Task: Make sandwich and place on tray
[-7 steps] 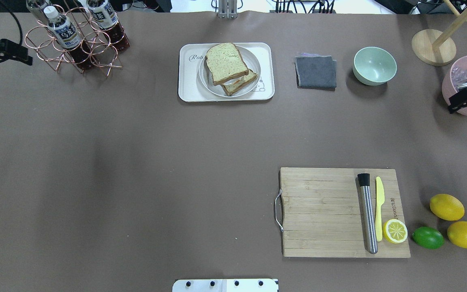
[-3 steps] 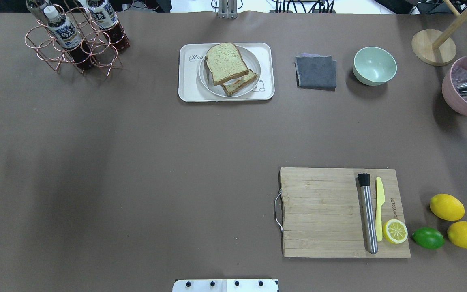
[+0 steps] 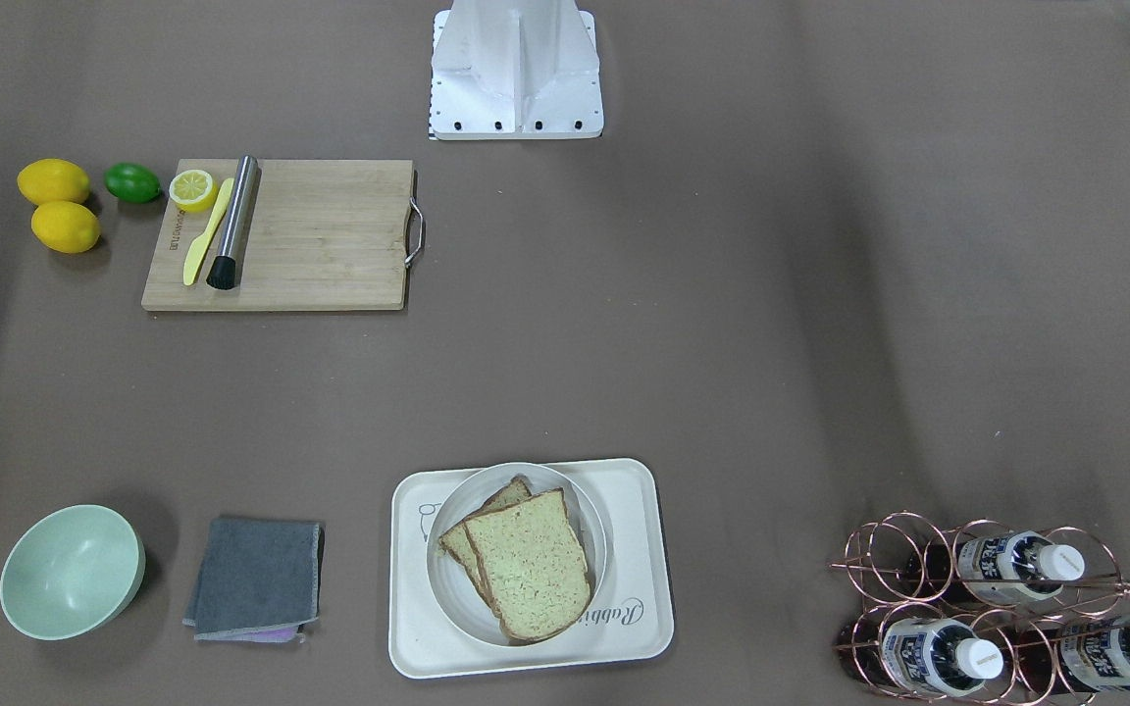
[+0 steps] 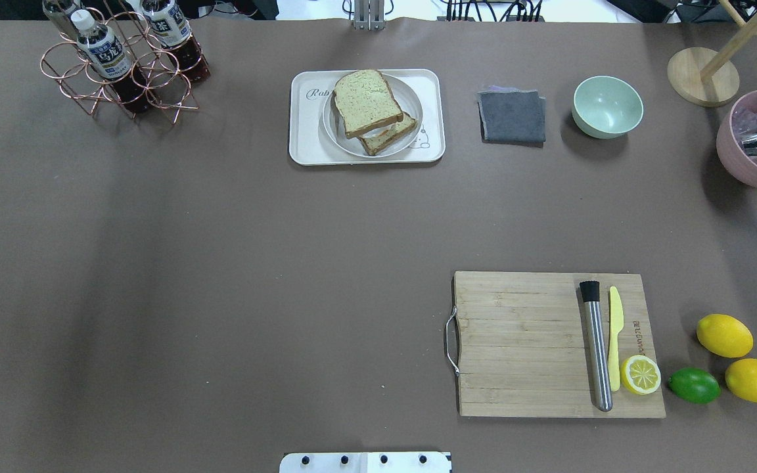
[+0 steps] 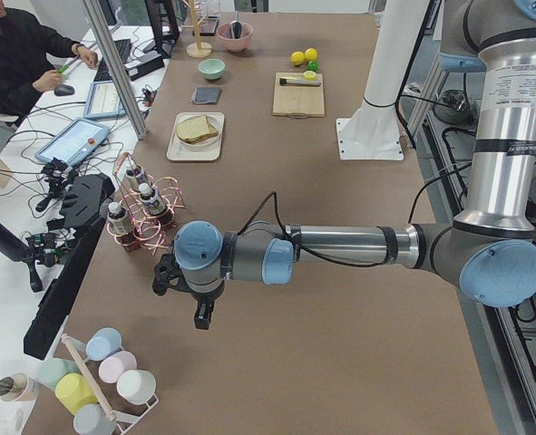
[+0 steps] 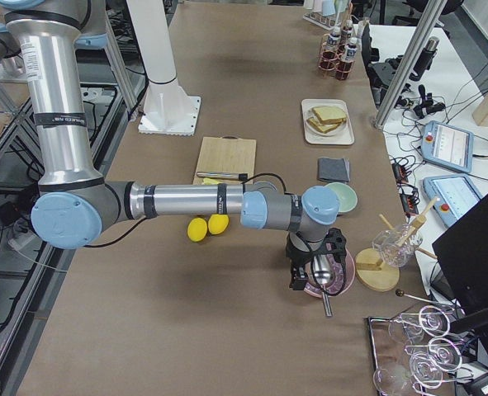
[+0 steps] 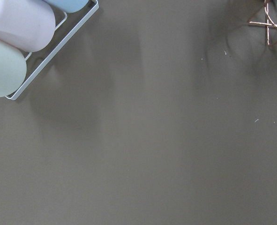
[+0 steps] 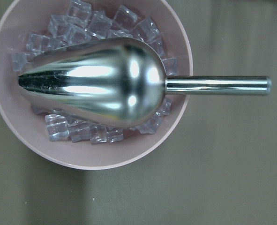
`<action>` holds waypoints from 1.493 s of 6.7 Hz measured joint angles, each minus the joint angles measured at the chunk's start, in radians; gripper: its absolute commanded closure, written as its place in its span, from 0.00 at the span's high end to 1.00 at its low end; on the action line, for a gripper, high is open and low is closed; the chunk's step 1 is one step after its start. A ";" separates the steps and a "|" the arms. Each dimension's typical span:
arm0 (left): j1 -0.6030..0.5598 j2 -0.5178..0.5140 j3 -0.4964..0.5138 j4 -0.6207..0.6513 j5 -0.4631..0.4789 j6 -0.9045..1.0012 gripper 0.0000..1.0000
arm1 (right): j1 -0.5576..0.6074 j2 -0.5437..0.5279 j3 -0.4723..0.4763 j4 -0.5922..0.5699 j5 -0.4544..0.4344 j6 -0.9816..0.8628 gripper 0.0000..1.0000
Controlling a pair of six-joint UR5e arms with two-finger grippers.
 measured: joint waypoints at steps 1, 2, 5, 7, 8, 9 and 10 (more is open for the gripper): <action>-0.004 0.007 -0.003 0.001 0.059 0.020 0.97 | 0.019 -0.009 0.000 0.000 0.003 0.000 1.00; -0.004 0.007 -0.001 0.000 0.085 0.025 0.97 | 0.049 -0.014 0.000 -0.001 0.007 0.000 1.00; -0.002 0.013 -0.004 -0.003 0.098 0.026 0.97 | 0.123 -0.031 0.013 -0.028 0.013 -0.003 1.00; -0.001 0.014 -0.006 -0.003 0.097 0.027 0.97 | 0.134 -0.033 0.017 -0.028 0.011 -0.005 1.00; -0.001 0.015 -0.007 -0.004 0.097 0.027 0.98 | 0.134 -0.034 0.017 -0.026 0.008 -0.004 1.00; -0.001 0.013 -0.006 -0.004 0.098 0.026 0.97 | 0.134 -0.034 0.017 -0.024 0.007 -0.004 1.00; -0.001 0.011 -0.004 -0.004 0.098 0.026 0.97 | 0.134 -0.034 0.017 -0.023 0.007 -0.004 1.00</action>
